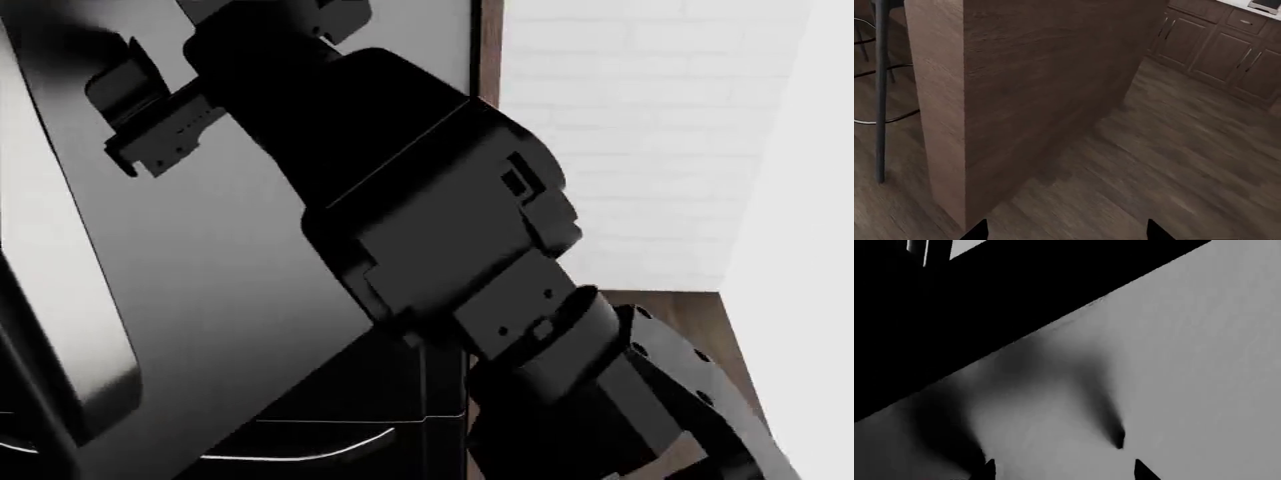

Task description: Close the fridge doors

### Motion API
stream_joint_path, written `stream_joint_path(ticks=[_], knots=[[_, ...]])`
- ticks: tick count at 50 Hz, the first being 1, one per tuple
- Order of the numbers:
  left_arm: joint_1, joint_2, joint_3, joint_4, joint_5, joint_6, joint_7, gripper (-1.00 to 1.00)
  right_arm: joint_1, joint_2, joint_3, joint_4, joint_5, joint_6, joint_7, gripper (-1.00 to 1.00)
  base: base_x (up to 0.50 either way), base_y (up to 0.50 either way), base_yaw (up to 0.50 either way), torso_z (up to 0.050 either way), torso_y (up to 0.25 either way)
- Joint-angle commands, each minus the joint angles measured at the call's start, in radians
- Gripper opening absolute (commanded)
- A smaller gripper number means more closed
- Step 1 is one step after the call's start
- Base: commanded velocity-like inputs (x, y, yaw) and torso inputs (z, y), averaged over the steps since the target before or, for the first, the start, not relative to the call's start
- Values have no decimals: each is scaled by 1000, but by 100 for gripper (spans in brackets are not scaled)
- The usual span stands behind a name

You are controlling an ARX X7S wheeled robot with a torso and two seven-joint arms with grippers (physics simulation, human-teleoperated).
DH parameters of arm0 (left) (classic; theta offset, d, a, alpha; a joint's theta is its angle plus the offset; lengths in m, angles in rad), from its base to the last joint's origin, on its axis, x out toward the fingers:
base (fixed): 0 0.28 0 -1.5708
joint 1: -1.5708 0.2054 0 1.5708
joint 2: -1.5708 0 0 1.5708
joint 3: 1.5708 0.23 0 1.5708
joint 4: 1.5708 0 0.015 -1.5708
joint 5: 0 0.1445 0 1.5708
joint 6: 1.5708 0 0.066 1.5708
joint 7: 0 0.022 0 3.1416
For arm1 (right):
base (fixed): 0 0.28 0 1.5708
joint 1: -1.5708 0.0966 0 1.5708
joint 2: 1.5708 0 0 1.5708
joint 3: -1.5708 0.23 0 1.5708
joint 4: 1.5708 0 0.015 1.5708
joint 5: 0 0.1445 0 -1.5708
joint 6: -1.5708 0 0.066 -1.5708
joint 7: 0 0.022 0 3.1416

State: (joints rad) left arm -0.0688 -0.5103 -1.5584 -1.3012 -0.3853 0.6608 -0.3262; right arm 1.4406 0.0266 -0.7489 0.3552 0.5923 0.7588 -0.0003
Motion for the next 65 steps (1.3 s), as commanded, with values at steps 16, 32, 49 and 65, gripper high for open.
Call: stream_joint_path(ticks=[16, 32, 49, 65], knots=[[-39, 8, -155, -2, 201, 48, 43, 100, 340, -27, -802, 509, 671, -601, 18, 100, 0, 0, 0, 0, 0], [-52, 124, -126, 295, 206, -123, 57, 100, 388, -27, -799, 492, 621, -597, 25, 100, 1, 0, 0, 0, -168], [-47, 11, -147, 7, 201, 42, 92, 100, 389, -27, -801, 433, 614, -513, 54, 100, 1, 0, -1, 0, -250], [-51, 14, -164, 10, 218, 43, 100, 100, 411, -27, -801, 400, 593, -566, 85, 100, 1, 0, -1, 0, -250]])
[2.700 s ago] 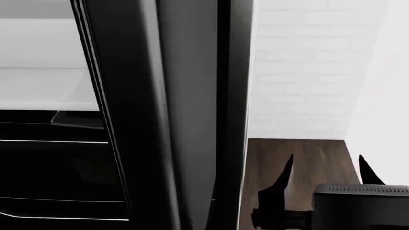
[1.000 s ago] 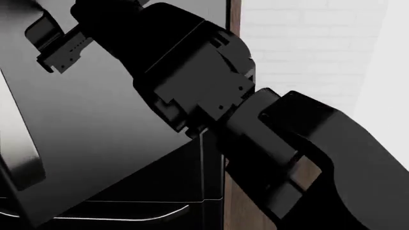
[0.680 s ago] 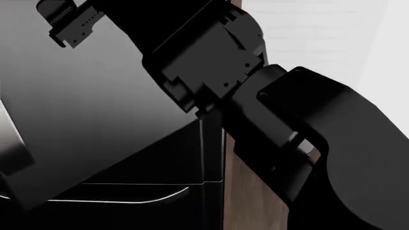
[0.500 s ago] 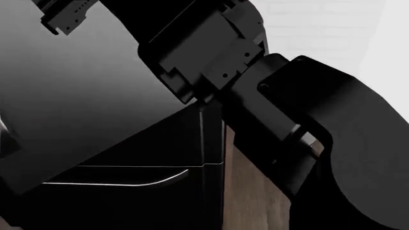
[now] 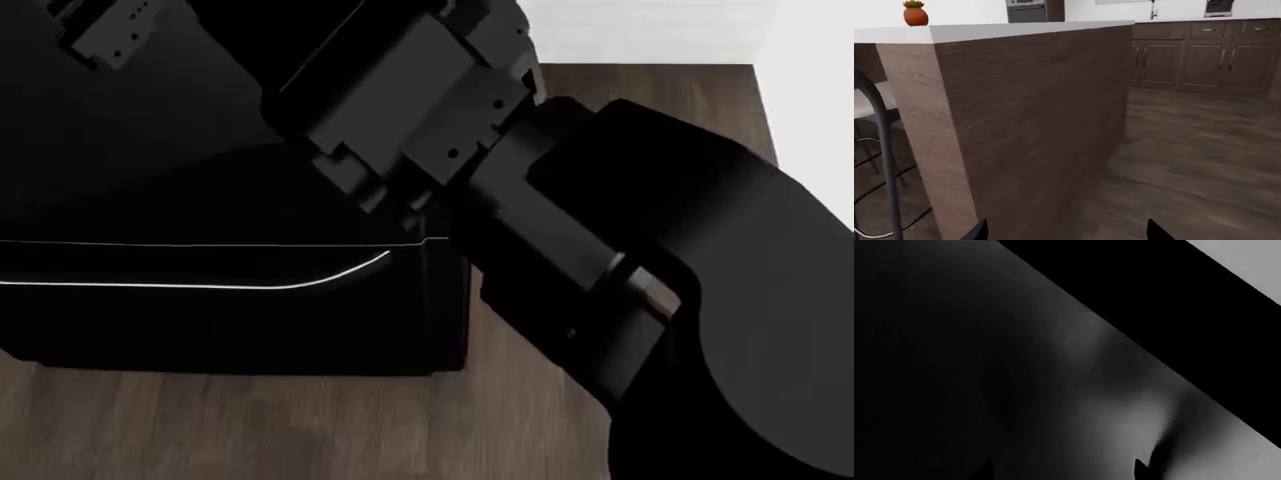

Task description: Close the fridge doors

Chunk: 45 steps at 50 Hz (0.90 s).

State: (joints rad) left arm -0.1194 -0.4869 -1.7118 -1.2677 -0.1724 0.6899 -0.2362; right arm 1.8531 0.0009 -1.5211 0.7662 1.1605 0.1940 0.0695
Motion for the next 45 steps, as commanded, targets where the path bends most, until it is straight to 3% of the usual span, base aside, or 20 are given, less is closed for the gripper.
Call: stream_joint_path(ticks=[1, 45], knots=[[0, -7, -10, -16, 6, 10, 8, 100, -1, -1, -30, -13, 18, -4, 19, 100, 0, 3, -3, 0, -250], [-4, -10, -28, -31, 22, 20, 19, 100, 103, -1, -23, 35, -62, -5, 43, 100, 1, 1, 0, 0, -250]])
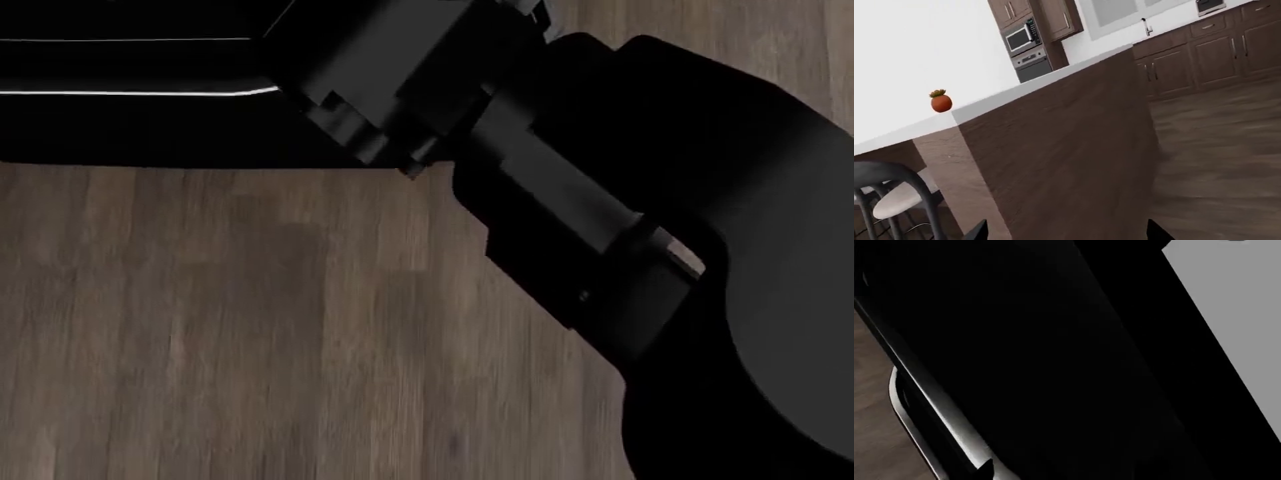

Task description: Close the fridge doors

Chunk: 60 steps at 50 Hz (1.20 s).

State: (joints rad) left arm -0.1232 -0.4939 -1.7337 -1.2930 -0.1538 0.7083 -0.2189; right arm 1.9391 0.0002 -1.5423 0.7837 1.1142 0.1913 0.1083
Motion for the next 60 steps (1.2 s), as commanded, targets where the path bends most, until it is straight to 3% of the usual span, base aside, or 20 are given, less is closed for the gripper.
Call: stream_joint_path(ticks=[1, 24, 25, 32, 38, 49, 60], knots=[[0, -4, -8, -7, 3, 0, 4, 100, 19, 0, -2, 20, -11, -2, 2, 100, 0, 0, 0, 1, -250], [-7, -6, -46, -6, -4, -29, 58, 100, 20, 0, -3, 24, -30, 11, 14, 100, 37, 13, 30, 3, -239], [-10, -8, -63, -3, -35, -51, 105, 100, 22, 0, -2, 23, -29, 11, 14, 100, 52, 27, 59, 0, 0], [-13, 10, -52, 32, -16, -36, 88, 100, 9, 0, -3, 4, -57, 11, -4, 100, 39, 29, 52, -1, -2], [-21, 43, -46, 115, -14, -82, 82, 100, 11, 0, -2, 23, -48, 6, -12, 100, 22, 25, 37, -21, 248], [-20, 35, -45, 91, -5, -54, 76, 100, 37, 0, 7, -4, -2, 5, 41, 100, -1, 10, 7, -21, 247], [-21, 43, -44, 113, -4, -61, 72, 100, 13, 318, 53, -669, 92, 77, 405, 100, -5, 0, 0, -20, 243]])
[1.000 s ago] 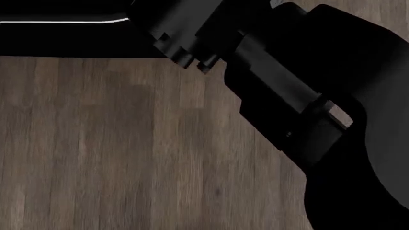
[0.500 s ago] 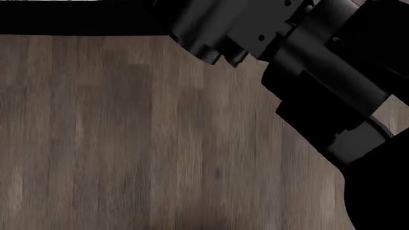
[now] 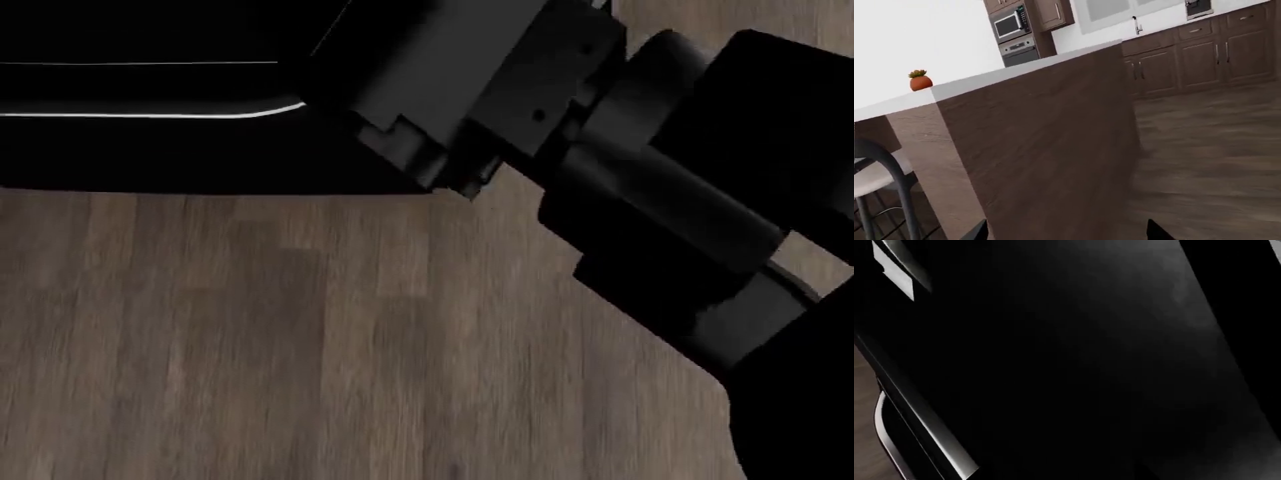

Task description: Close the fridge doors

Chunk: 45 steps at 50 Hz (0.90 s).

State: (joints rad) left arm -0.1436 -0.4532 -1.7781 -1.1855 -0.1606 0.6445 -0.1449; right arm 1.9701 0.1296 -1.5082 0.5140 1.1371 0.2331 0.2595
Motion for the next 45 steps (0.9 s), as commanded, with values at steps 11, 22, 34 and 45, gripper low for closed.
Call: stream_joint_path(ticks=[11, 22, 34, 45], knots=[[-7, 33, 5, 83, 4, -37, -5, 100, -47, 434, 59, -825, 134, 50, 547, 100, -8, 0, 0, -20, 229], [-21, 85, 18, 216, -14, -107, 32, 100, -208, 645, 61, -1190, 120, -47, 757, 100, -6, 0, 0, -20, 217], [-43, 316, 155, 811, 0, -319, 118, 100, -438, 815, -10, -1297, -40, -149, 848, 100, -3, 0, 0, -20, 216], [213, 449, 598, 1627, -107, -734, 71, 100, -669, 918, -69, -1303, -262, -326, 897, 100, -1, 0, 1, -20, 157]])
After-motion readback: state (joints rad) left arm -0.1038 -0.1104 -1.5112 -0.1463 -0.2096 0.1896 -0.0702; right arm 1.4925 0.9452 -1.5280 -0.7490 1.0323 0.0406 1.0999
